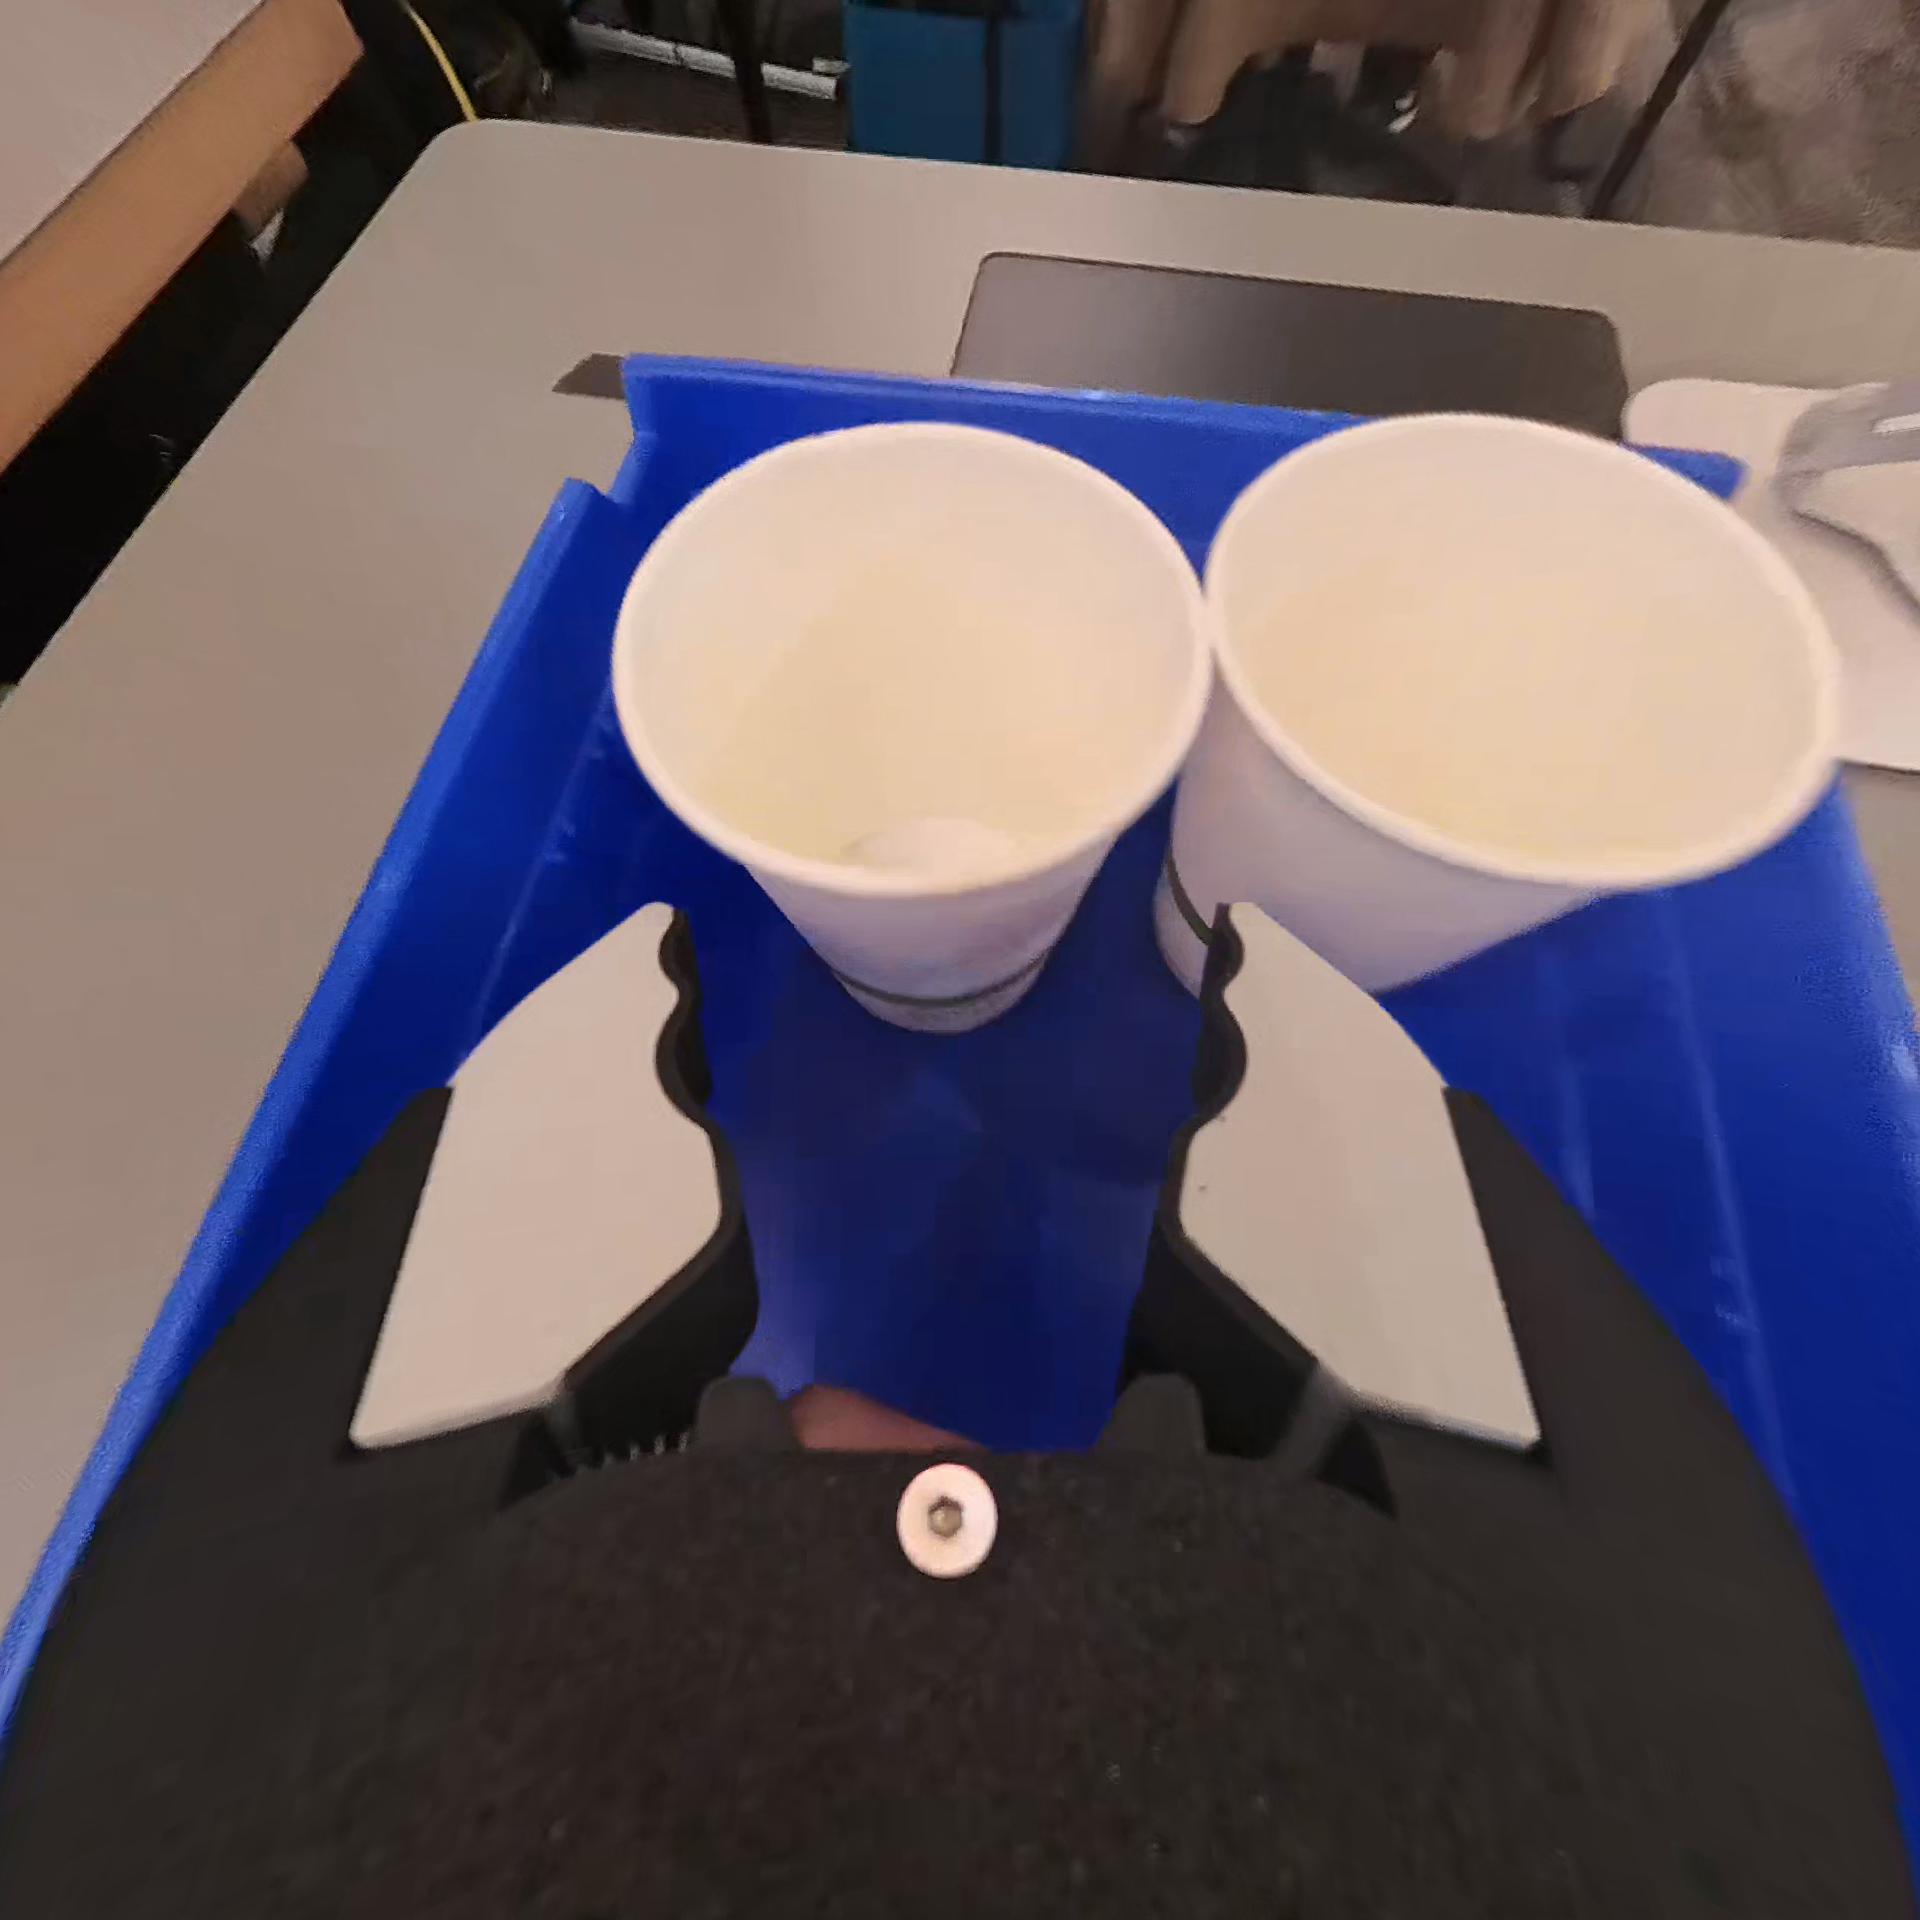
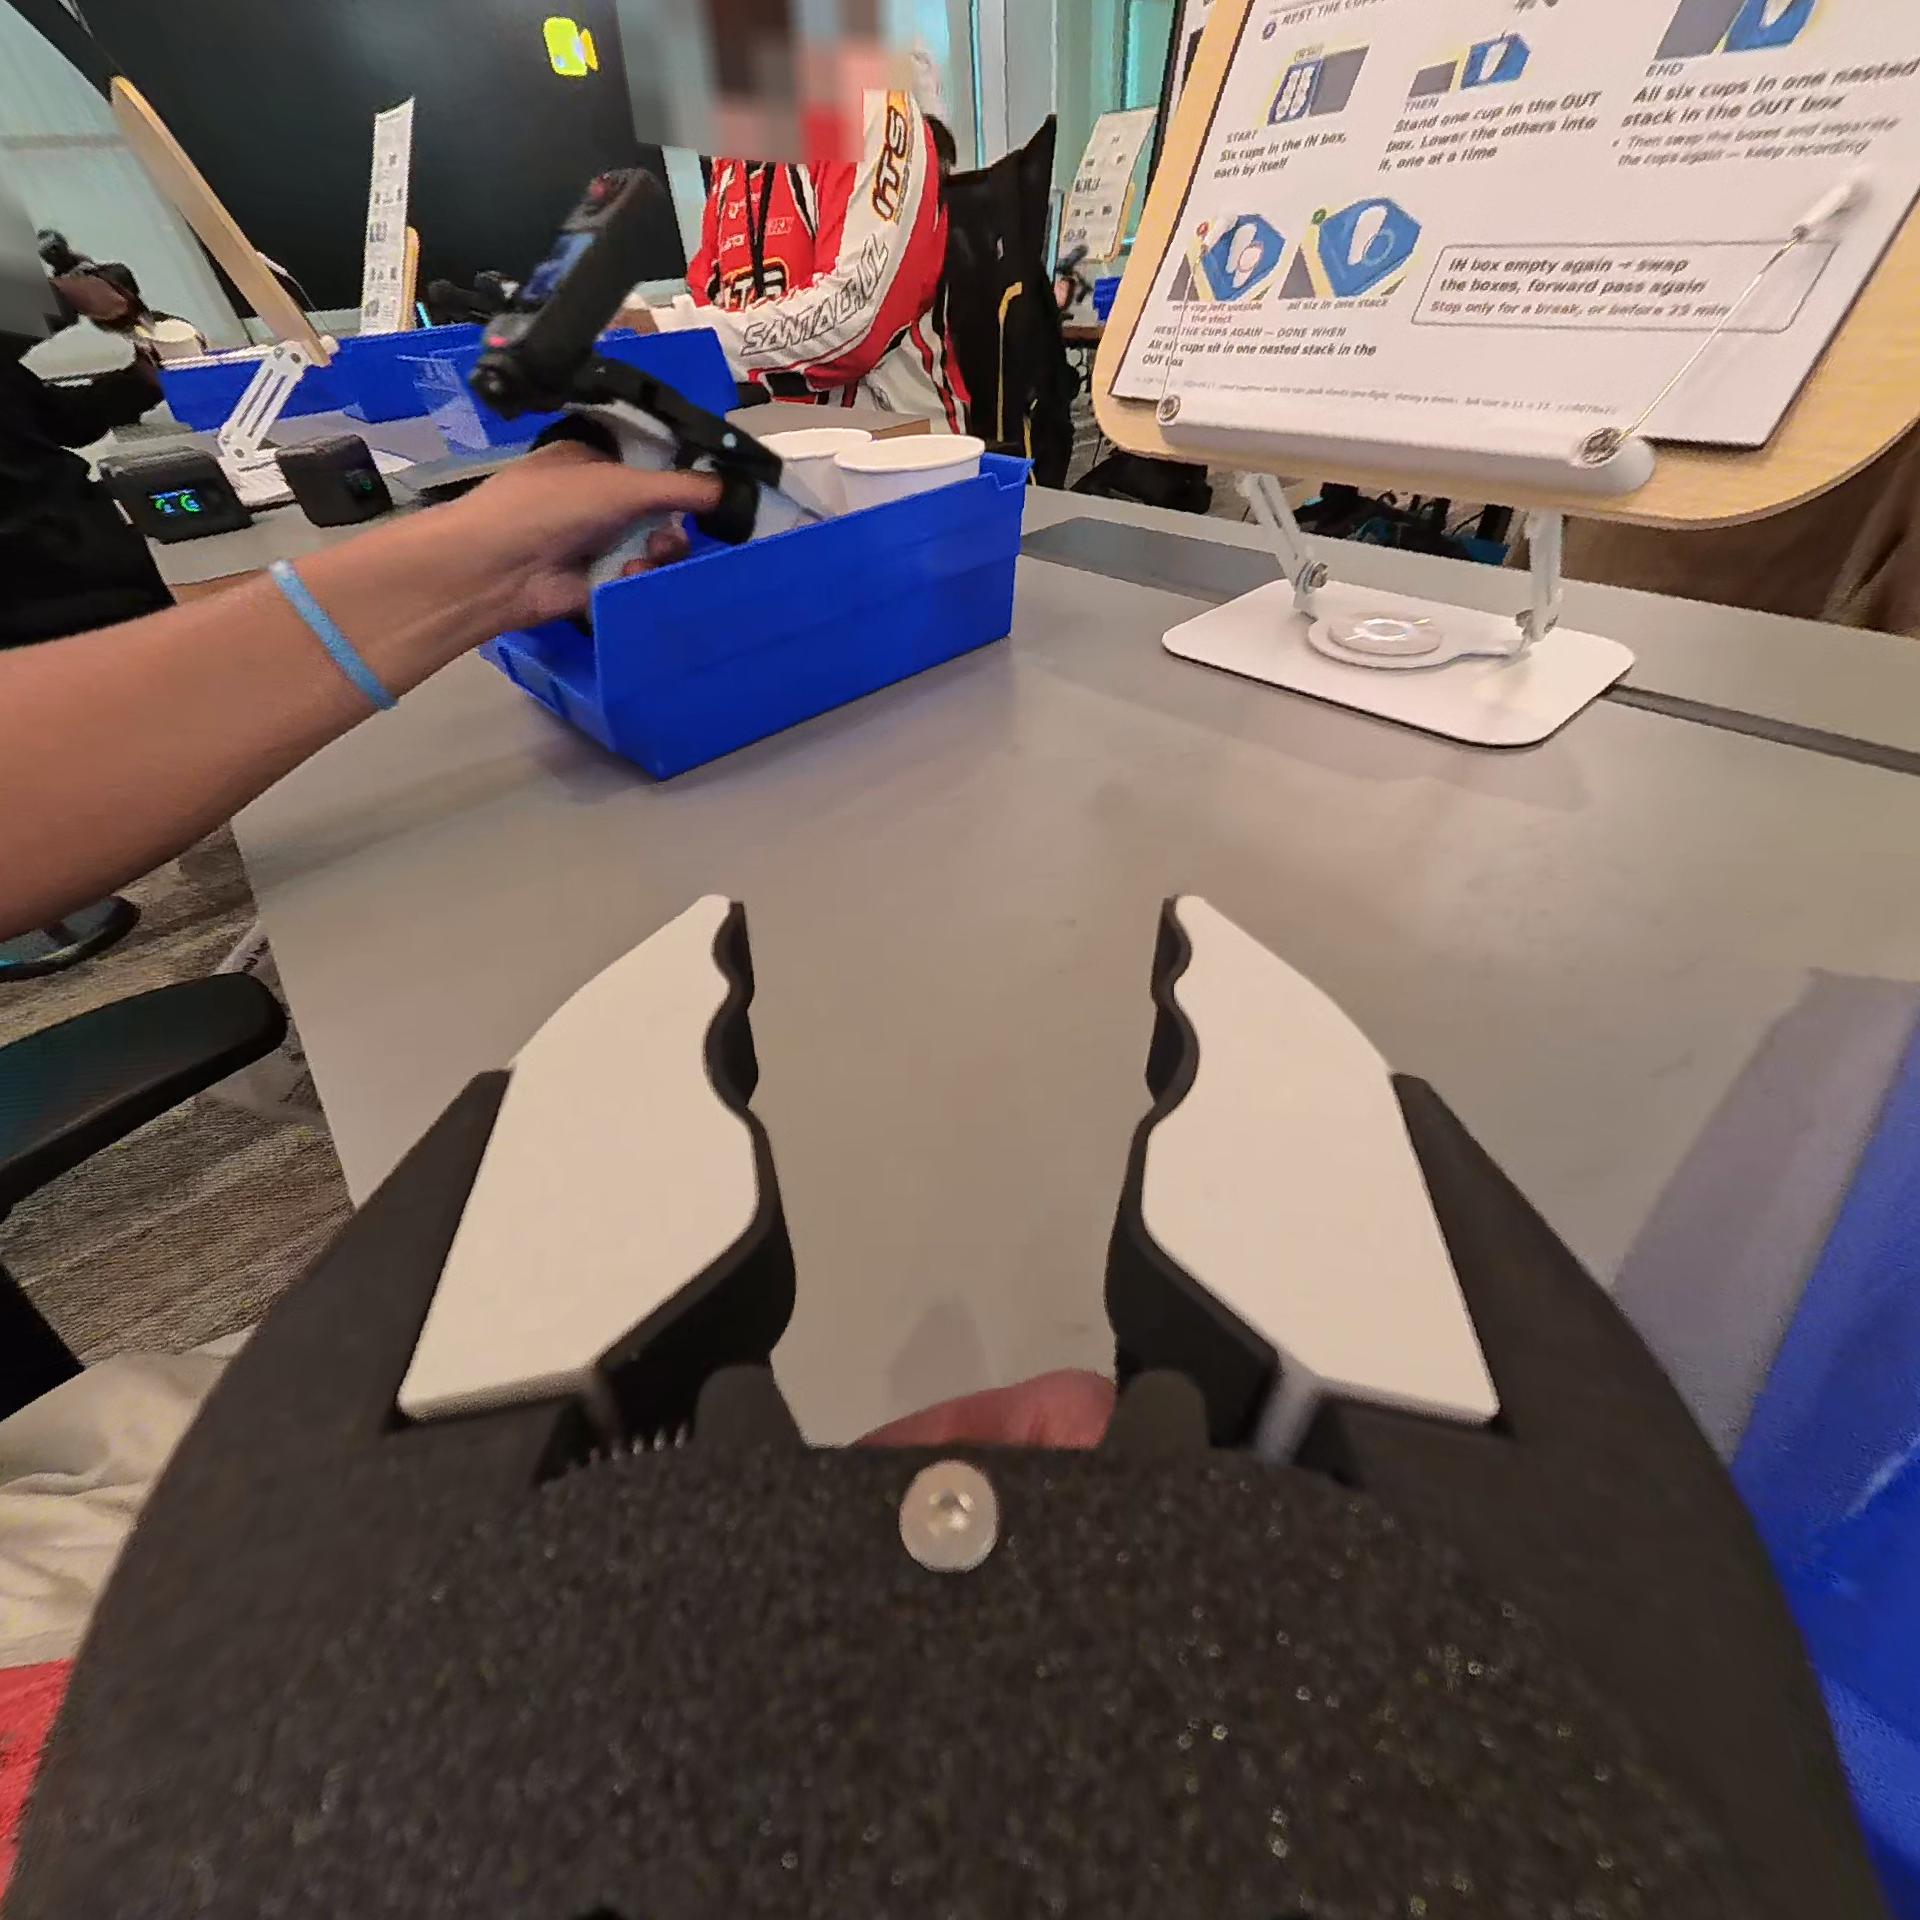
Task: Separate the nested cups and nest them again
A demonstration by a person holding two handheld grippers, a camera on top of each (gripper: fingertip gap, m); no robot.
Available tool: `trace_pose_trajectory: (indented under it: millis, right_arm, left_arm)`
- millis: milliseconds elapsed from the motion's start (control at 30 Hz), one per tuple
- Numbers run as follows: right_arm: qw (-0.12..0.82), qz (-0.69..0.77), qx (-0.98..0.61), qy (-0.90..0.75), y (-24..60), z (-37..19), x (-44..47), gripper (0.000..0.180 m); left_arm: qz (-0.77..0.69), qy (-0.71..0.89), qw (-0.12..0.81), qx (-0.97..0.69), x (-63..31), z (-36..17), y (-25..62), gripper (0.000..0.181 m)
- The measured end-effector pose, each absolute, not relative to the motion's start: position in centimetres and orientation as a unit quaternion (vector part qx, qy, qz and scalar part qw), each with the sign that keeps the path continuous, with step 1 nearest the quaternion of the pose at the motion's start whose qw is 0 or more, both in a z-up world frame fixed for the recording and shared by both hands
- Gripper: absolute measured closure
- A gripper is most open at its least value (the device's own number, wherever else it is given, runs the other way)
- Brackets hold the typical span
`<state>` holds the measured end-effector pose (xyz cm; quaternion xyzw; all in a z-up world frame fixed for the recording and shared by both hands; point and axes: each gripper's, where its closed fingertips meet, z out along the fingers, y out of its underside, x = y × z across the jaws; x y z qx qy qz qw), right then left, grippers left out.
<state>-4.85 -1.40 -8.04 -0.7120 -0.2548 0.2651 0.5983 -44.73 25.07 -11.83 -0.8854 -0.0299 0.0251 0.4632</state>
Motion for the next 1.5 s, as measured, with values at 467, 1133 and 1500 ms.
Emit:
trace_pose_trajectory:
  millis: [467, 1133, 1500]
  right_arm:
    - [0.576, 0.265, -0.722, -0.276, -1.5, -9.6, -5.7, 0.109]
    - [0.559, 0.406, -0.636, -0.344, -4.5, -4.0, -6.4, 0.103]
    - [0.520, 0.418, -0.611, -0.427, -1.9, 0.1, -13.4, 0.087]
  left_arm:
    - [0.002, -0.019, 0.491, -0.871, -46.0, -11.8, 28.6, 0.094]
    - [-0.336, 0.376, 0.483, -0.716, -31.7, -1.4, 3.4, 0.095]
    - [-0.374, 0.559, 0.386, -0.631, -17.0, -2.1, -0.9, 0.095]
